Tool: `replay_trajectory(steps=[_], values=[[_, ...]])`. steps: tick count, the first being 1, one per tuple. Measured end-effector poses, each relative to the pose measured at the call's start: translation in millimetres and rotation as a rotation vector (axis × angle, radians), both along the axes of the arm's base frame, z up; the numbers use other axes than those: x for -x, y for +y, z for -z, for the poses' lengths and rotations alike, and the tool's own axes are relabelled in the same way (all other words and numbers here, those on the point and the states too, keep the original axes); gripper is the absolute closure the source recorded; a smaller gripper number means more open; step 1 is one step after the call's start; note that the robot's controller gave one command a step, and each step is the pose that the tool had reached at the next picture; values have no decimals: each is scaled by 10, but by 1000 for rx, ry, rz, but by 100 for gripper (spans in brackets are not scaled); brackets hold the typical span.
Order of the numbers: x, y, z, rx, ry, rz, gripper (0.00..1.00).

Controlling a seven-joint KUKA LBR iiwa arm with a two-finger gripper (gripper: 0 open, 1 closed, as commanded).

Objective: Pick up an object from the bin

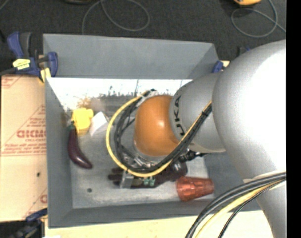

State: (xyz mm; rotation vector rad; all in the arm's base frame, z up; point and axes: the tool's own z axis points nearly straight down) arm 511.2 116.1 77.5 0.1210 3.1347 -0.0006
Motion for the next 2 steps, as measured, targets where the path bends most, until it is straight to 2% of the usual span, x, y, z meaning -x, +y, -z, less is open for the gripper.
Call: replay_trajectory(steps=[2], values=[[0, 0, 0, 0, 0, 3, 100]])
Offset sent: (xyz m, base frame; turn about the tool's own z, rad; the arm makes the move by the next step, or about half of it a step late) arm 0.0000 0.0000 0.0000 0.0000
